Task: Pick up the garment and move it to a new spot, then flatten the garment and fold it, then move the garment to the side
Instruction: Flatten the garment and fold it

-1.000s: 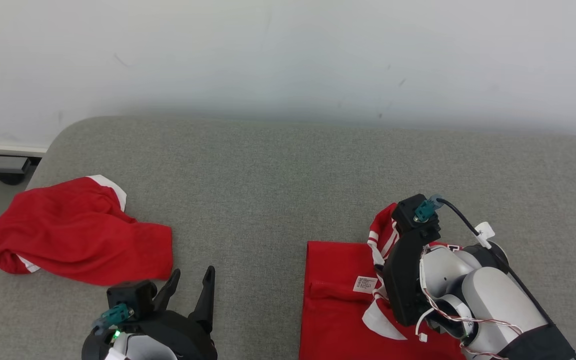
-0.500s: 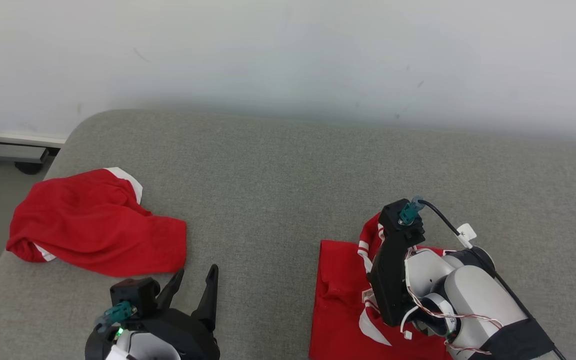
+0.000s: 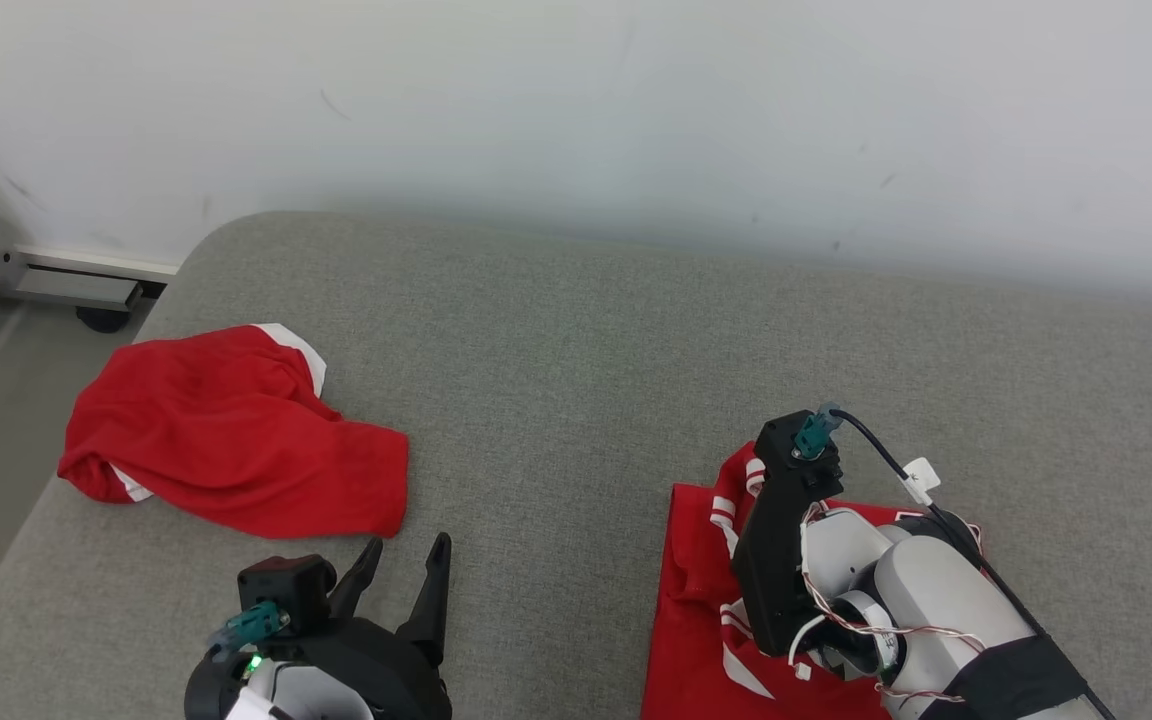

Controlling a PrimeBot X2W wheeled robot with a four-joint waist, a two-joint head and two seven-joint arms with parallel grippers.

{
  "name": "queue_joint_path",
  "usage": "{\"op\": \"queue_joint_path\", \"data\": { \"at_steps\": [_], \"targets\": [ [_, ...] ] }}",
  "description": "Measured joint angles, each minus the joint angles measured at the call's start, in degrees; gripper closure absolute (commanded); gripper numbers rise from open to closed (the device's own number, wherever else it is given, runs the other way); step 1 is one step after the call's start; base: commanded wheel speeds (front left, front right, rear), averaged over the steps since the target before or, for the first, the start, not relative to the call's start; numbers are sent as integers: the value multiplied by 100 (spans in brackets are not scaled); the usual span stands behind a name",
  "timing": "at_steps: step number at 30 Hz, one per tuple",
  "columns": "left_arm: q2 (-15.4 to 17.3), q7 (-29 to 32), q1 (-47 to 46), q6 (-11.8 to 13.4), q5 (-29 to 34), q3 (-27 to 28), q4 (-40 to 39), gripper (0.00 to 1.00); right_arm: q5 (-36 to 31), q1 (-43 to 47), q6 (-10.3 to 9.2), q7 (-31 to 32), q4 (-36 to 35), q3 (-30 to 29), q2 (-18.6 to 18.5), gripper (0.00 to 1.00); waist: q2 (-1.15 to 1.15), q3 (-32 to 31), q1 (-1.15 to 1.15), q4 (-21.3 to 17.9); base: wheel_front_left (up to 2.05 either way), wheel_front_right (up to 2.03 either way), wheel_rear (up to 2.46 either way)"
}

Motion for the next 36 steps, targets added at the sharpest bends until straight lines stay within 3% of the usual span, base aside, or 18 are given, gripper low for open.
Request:
{"op": "queue_joint_path", "data": {
  "at_steps": [11,12,13,29,36],
  "targets": [
    [-2,-30,17,-42,-1,-4,14,0,85,-12,-5,-164,285,110,48,100,0,-56,0,87,0,0,0],
    [-1,-31,18,-42,-1,-4,14,0,88,-23,-9,-175,318,111,52,96,0,-59,0,92,0,0,0],
    [-1,-31,19,-42,-1,-5,16,0,118,-54,-52,-269,349,112,57,0,0,-65,0,99,0,0,0],
    [10,-77,20,-41,-5,36,37,0,248,-371,-108,-895,69,81,56,0,0,-82,0,75,0,0,0],
    [119,-151,125,-32,-13,171,14,0,-131,-82,-275,-915,-359,2,-753,0,0,-127,0,-113,0,0,0]
  ]
}}
